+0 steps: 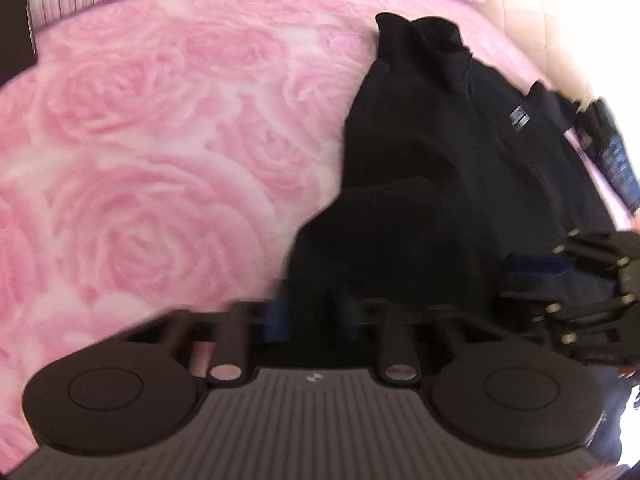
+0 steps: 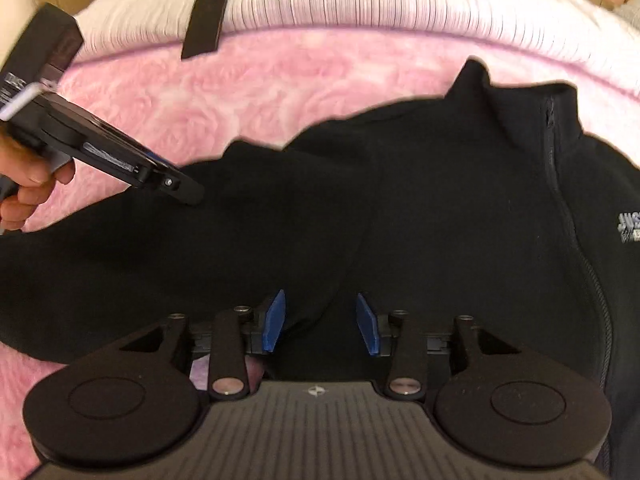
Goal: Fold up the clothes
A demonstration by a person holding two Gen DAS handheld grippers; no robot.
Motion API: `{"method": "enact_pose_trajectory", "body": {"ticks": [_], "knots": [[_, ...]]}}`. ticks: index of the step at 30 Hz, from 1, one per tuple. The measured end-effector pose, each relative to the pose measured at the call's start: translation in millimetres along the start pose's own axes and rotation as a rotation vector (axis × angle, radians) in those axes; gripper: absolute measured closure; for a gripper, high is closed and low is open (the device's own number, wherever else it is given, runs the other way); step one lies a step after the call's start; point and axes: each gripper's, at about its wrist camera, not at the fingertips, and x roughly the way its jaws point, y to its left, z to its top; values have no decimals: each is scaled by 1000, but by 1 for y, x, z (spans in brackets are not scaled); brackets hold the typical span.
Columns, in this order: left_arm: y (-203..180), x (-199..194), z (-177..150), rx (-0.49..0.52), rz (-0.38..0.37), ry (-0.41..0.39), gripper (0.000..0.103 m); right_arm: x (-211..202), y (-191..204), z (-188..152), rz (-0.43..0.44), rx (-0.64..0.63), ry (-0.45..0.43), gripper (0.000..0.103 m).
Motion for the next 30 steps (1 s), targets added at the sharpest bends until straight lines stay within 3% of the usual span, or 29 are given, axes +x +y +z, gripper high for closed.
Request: {"method": "enact_pose_trajectory", "body": {"ticks": [4,6,8,10,14,16,18,22,24,26,30], "knots": [[6,-26,0,0,106,-112,99,4,-16,21,-21,23,-72,60],[11,-21,-3,-39,91,-87,99,15,-17,31,-7,8,-75,60],[12,-13,-6,-55,100,-59,96,33,-14,35,16,-38,-18,60],[16,-11,-9,-86,116,-53,84,43,-11,37,24,-64,16,60],[19,-33,-15,-129,162,-106,82,20,-12,24,-11,-2,-42,60],[14,-47,-19,-123,172,-132,83,14,-4,8,10,-10,-17,60],[-1,-58,-28,-87,119,-141,83,18,5,-11,37,-46,44,60],[-40,-49,-53,43,43,-49,82,7,5,-33,26,-12,57,60],[-49,-35,-70,91,70,31,81,1,5,-40,30,-18,74,60],[-48,-29,-88,109,119,57,82,-7,5,-48,26,-34,88,60],[-35,-48,-108,0,173,62,83,-24,0,-65,22,-15,113,54]]}}
